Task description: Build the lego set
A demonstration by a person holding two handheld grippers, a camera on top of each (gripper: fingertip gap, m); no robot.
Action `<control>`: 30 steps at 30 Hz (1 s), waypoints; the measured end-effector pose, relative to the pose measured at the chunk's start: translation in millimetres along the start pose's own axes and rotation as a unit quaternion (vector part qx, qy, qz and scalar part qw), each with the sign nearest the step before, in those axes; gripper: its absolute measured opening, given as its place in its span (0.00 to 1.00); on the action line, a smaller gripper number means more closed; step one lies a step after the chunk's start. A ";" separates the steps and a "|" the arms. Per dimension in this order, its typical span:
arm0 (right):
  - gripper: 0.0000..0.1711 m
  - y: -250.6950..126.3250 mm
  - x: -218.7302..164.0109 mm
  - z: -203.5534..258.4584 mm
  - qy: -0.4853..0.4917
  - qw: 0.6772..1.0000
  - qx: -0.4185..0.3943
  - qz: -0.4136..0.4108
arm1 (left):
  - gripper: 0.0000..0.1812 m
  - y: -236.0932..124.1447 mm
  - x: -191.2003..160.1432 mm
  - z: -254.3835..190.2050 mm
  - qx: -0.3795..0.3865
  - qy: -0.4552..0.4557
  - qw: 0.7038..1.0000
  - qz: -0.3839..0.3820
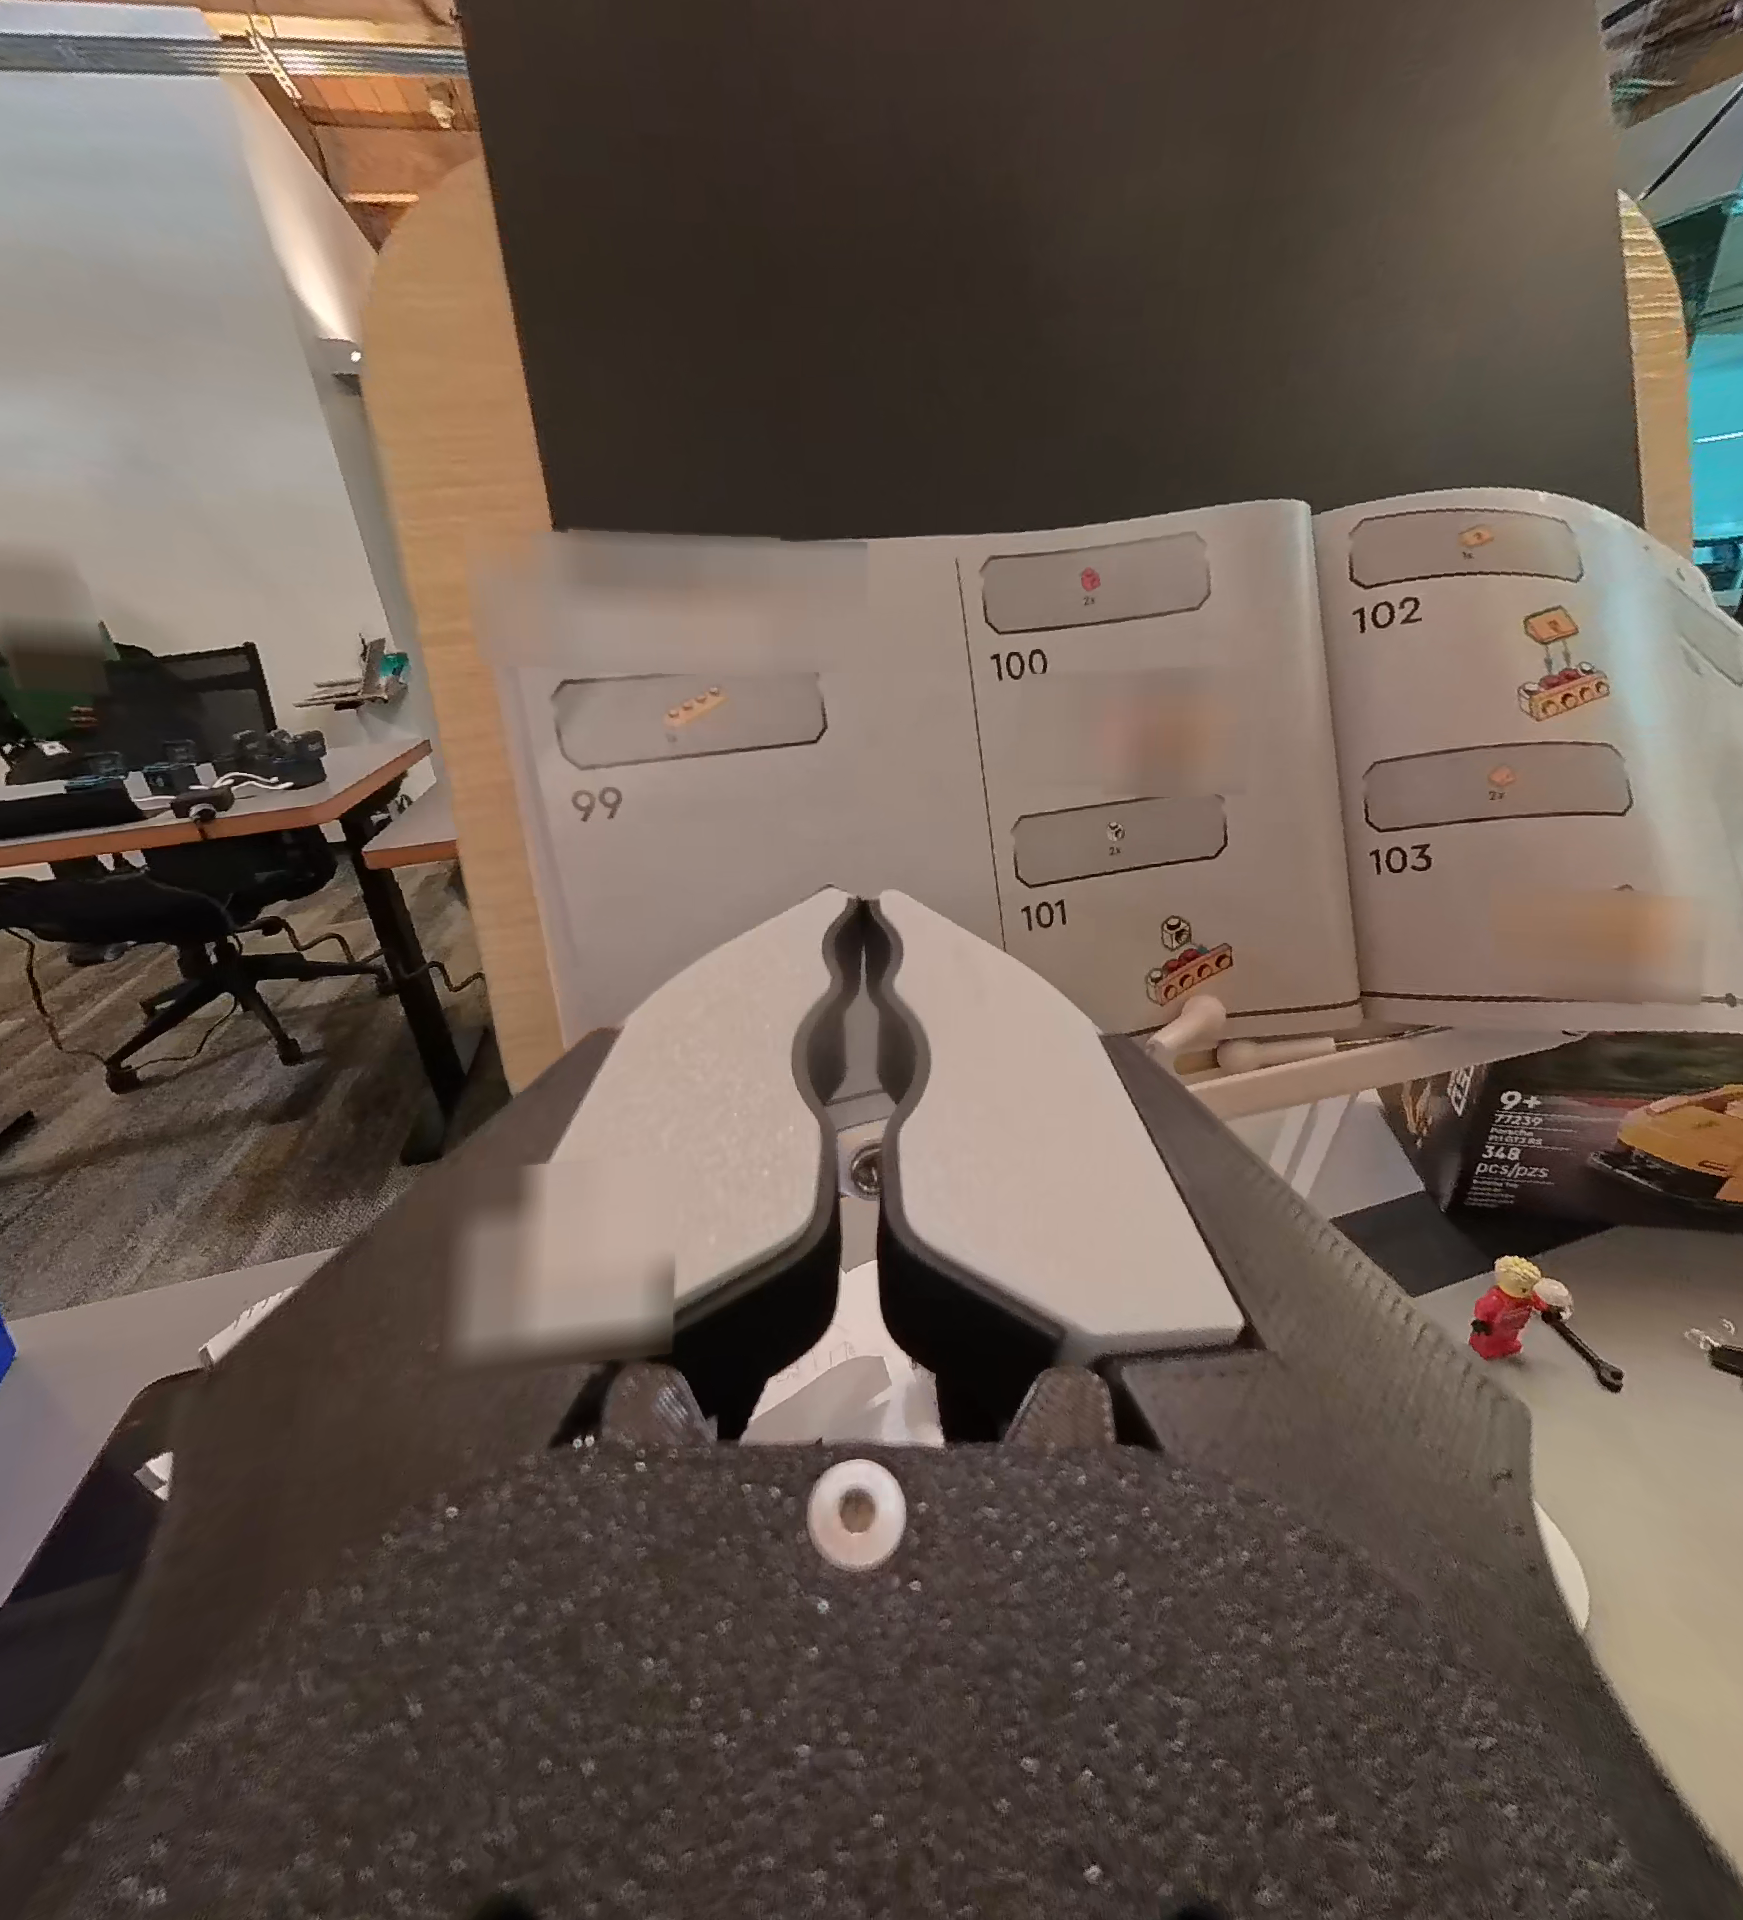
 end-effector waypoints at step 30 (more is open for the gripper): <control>0.01 -4.1 3.4 -6.2 0.012 1.000 -0.011 -0.003 | 0.00 -2.7 -2.7 -2.2 0.005 0.013 1.000 0.001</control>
Point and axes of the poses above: each gripper's, where its closed fingertips meet, y out along the fingers, x out of its top, z = x × y across the jaws, the point moved 10 cm from there along -y, back along the fingers, and after that the axes turned 11 degrees about z, right-handed, at the moved point
